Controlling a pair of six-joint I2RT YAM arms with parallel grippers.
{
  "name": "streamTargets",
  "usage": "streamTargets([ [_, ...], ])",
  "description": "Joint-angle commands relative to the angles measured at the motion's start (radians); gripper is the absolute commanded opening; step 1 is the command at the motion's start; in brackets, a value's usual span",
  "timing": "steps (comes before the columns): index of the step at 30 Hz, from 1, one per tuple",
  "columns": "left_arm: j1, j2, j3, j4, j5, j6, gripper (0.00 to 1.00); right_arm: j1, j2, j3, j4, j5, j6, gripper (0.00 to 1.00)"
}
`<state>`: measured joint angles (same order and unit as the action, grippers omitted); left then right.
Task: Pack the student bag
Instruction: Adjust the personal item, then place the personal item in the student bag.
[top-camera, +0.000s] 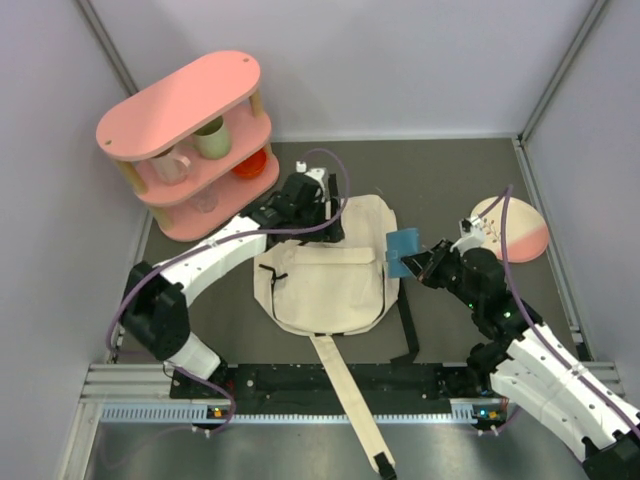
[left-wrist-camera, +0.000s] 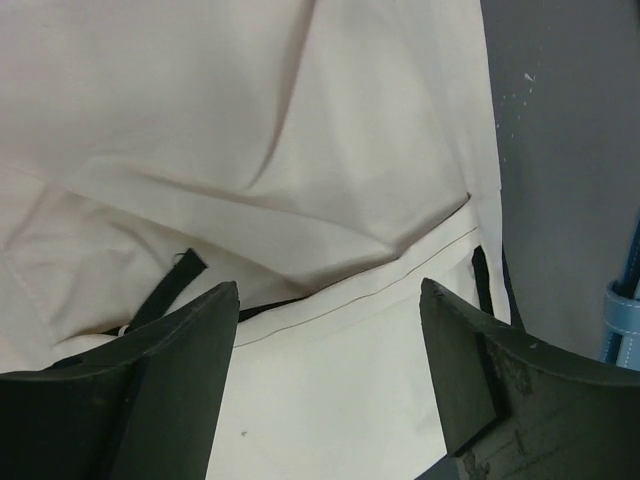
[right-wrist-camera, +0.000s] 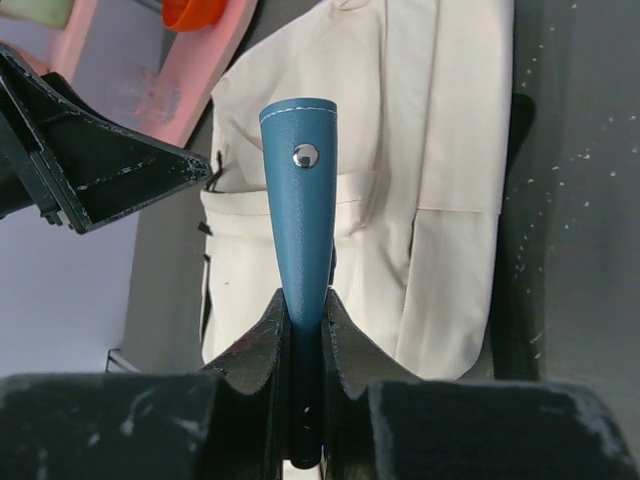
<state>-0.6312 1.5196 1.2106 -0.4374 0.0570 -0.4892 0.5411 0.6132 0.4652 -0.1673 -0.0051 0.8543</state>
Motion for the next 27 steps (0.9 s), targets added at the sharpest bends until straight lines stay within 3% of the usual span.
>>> streamTargets([
  [1, -0.090, 0.074, 0.156, -0.142, -0.138, -0.070, 0.76, 0.010, -0.018, 0.029, -0.028, 0.051, -0.024, 0.00],
  [13, -0.108, 0.177, 0.176, -0.211, -0.302, -0.190, 0.77, 0.008, -0.018, 0.021, -0.037, 0.051, -0.031, 0.00],
  [27, -0.094, 0.272, 0.230, -0.205, -0.289, -0.201, 0.73, 0.008, 0.010, 0.024, -0.034, 0.019, -0.035, 0.00],
])
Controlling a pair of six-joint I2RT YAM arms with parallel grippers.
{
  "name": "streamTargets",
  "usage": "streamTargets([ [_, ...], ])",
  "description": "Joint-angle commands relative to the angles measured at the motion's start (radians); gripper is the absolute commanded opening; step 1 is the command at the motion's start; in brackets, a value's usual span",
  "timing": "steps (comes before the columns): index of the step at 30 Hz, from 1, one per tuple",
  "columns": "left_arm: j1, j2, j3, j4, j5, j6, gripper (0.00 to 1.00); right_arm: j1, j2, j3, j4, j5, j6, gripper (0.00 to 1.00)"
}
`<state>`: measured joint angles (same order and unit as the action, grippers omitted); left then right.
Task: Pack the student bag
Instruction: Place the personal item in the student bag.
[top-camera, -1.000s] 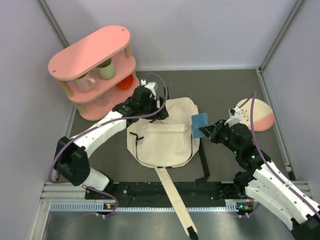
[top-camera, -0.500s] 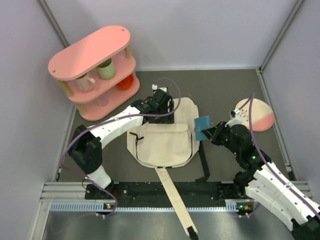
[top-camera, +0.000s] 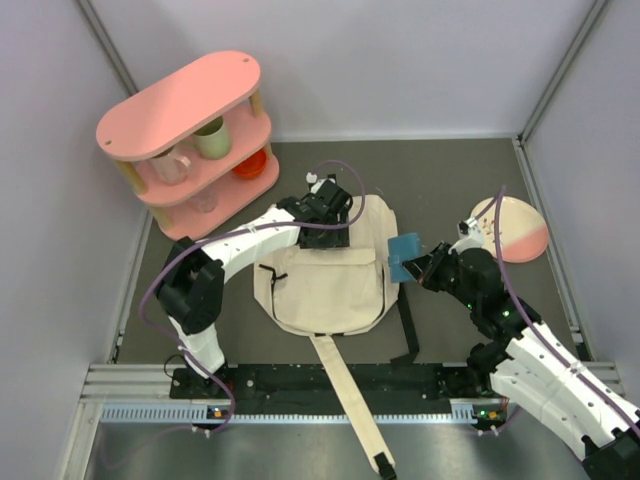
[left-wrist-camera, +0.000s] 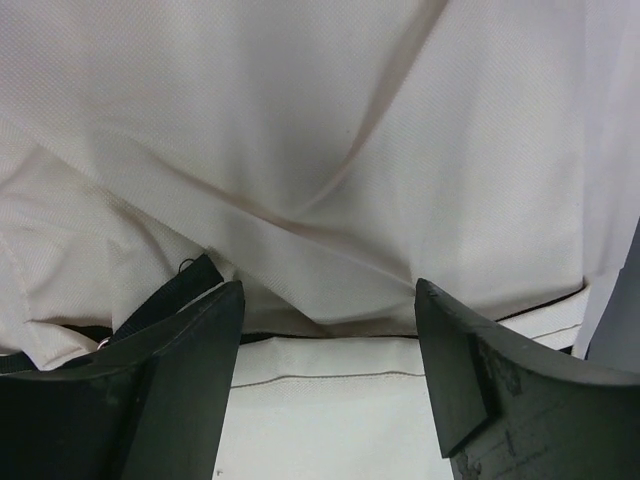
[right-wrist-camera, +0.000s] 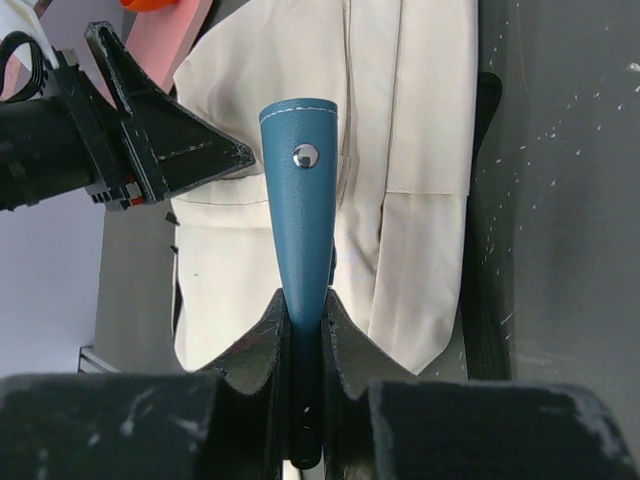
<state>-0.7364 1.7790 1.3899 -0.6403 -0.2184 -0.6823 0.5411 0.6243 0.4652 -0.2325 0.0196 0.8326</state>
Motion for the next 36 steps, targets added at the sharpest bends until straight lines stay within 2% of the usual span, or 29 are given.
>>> streamTargets([
  [1, 0.011, 0.019, 0.055, -0.002, -0.007, -0.007, 0.70, 0.008, 0.003, 0.026, 0.035, -0.006, -0.013, 0.00],
  [2, 0.015, 0.020, 0.058, -0.001, -0.004, -0.003, 0.67, 0.008, 0.005, 0.026, 0.036, -0.007, -0.013, 0.00],
  [3, 0.015, 0.020, 0.063, 0.005, -0.003, 0.004, 0.58, 0.008, 0.006, 0.027, 0.038, -0.010, -0.013, 0.00],
  [9, 0.019, 0.017, 0.057, 0.011, 0.025, 0.018, 0.28, 0.008, 0.015, 0.029, 0.047, -0.015, -0.013, 0.00],
  [10, 0.020, 0.011, 0.054, 0.016, 0.028, 0.020, 0.16, 0.008, 0.017, 0.029, 0.047, -0.015, -0.013, 0.00],
  [12, 0.019, 0.004, 0.041, 0.021, 0.034, 0.020, 0.03, 0.008, 0.021, 0.027, 0.059, -0.015, -0.010, 0.00],
  [13, 0.019, -0.010, 0.037, 0.030, 0.036, 0.020, 0.00, 0.010, 0.023, 0.027, 0.068, -0.015, -0.012, 0.00],
  [23, 0.035, -0.134, 0.046, 0.076, 0.047, 0.052, 0.00, 0.008, 0.150, 0.044, 0.226, -0.225, 0.019, 0.00],
  [27, 0.048, -0.182, 0.049, 0.096, 0.050, 0.064, 0.00, 0.008, 0.216, 0.050, 0.338, -0.302, 0.048, 0.00],
  [31, 0.052, -0.197, 0.051, 0.106, 0.053, 0.072, 0.00, 0.017, 0.281, 0.014, 0.487, -0.401, 0.158, 0.00],
  [36, 0.055, -0.199, 0.055, 0.111, 0.073, 0.072, 0.00, 0.065, 0.376, -0.014, 0.666, -0.440, 0.246, 0.00],
])
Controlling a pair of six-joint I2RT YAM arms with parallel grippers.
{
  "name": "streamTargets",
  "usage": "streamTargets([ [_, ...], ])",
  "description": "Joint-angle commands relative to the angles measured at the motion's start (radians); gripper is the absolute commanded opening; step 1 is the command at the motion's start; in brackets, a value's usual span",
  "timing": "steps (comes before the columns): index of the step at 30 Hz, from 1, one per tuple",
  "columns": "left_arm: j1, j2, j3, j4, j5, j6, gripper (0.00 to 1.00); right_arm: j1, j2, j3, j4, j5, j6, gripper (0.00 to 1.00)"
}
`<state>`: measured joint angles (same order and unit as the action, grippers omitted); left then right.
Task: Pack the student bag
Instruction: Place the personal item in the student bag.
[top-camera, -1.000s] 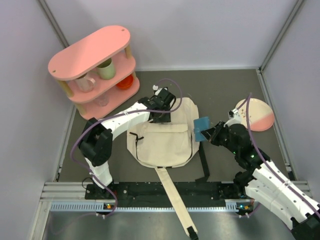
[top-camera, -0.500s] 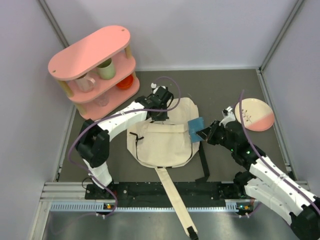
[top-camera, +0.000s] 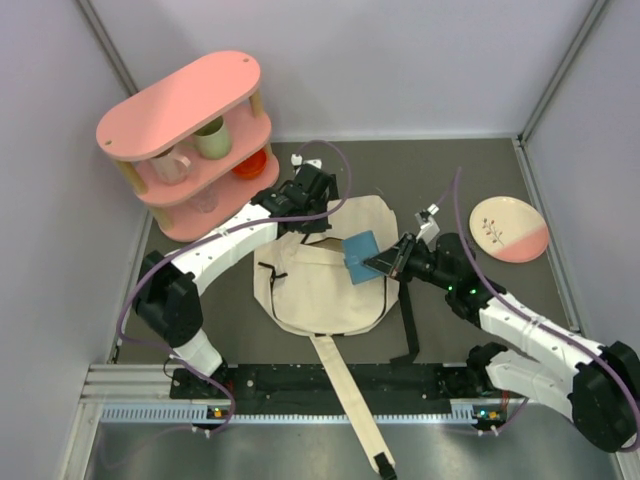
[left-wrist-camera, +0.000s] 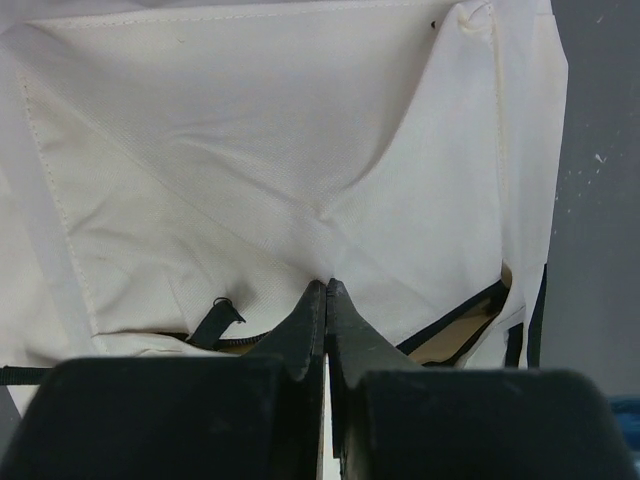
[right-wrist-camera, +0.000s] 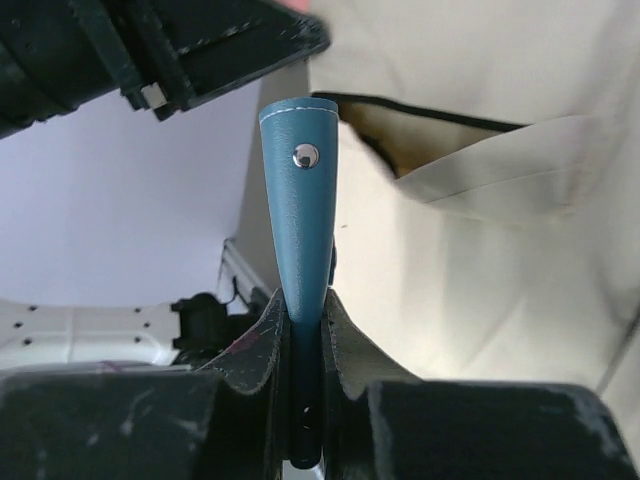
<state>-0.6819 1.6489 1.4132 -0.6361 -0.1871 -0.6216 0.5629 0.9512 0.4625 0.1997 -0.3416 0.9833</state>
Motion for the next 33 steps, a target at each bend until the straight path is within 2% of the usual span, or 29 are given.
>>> streamTargets([
  [1, -0.001, -0.067, 0.033, 0.108, 0.046, 0.011, 0.00, 0.060, 0.069, -0.013, 0.256, -0.086, 0.124, 0.00],
  [12, 0.010, -0.095, 0.009, 0.121, 0.074, -0.017, 0.00, 0.101, 0.294, -0.039, 0.504, -0.114, 0.262, 0.00],
  [20, 0.015, -0.129, -0.008, 0.144, 0.098, -0.015, 0.00, 0.103, 0.480, 0.019, 0.628, -0.143, 0.284, 0.00],
  [33, 0.015, -0.190, -0.075, 0.159, 0.117, -0.007, 0.00, 0.022, 0.658, 0.016, 0.955, -0.151, 0.439, 0.00],
])
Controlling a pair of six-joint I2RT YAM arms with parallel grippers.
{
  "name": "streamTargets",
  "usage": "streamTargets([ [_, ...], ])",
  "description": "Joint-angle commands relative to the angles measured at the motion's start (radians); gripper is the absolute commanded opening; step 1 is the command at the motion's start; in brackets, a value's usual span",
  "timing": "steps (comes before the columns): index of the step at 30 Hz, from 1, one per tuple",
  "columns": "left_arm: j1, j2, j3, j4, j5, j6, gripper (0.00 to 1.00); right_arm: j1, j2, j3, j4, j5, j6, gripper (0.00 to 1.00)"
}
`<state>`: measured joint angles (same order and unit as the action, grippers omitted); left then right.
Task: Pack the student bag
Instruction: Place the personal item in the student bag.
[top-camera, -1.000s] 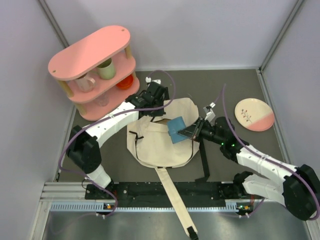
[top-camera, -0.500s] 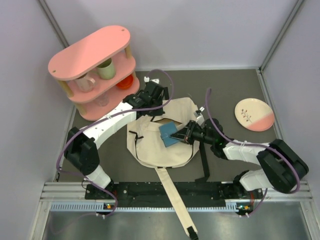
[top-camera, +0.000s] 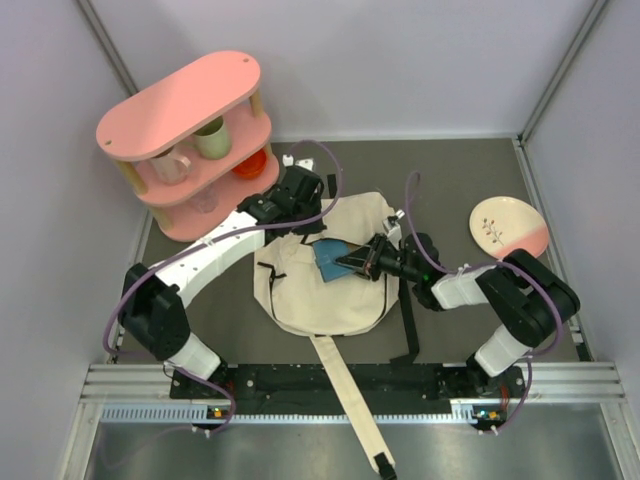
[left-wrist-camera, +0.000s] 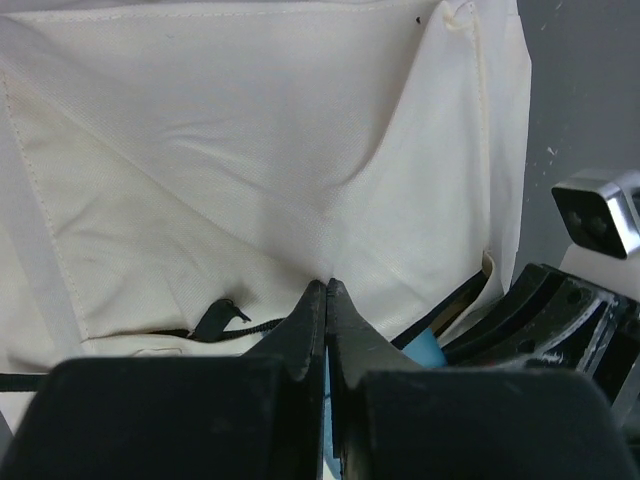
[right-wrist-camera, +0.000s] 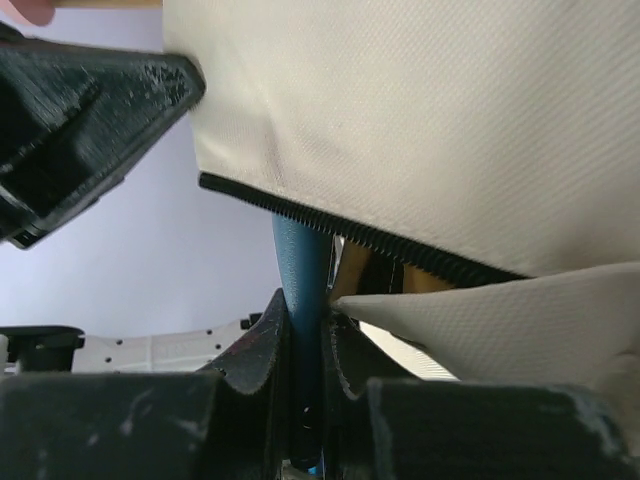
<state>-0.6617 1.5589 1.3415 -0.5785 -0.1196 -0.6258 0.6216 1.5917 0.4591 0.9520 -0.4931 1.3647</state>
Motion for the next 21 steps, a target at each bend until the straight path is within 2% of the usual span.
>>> streamTargets([
  [1, -0.004, -0.103, -0.014, 0.106, 0.049, -0.003, 0.00, -0.042, 0.010, 0.018, 0.189, 0.017, 0.056, 0.00],
  [5, -0.006, -0.118, -0.024, 0.120, 0.066, -0.005, 0.00, -0.046, -0.018, 0.015, 0.108, 0.102, 0.027, 0.00],
  [9, -0.006, -0.126, -0.024, 0.141, 0.098, 0.000, 0.00, -0.043, -0.029, 0.006, 0.096, 0.212, 0.020, 0.00],
  [12, -0.004, -0.123, -0.022, 0.141, 0.089, 0.011, 0.00, -0.045, -0.059, -0.005, 0.099, 0.244, 0.017, 0.00],
  [14, -0.003, -0.120, -0.022, 0.138, 0.081, 0.015, 0.00, -0.045, -0.105, -0.004, 0.006, 0.248, -0.024, 0.00],
  [17, 0.005, -0.115, -0.022, 0.143, 0.095, 0.018, 0.00, -0.043, -0.156, -0.026, -0.047, 0.297, -0.053, 0.00],
  [21, 0.004, -0.109, -0.028, 0.147, 0.115, 0.003, 0.00, -0.034, -0.124, 0.050, -0.098, 0.327, -0.081, 0.00],
])
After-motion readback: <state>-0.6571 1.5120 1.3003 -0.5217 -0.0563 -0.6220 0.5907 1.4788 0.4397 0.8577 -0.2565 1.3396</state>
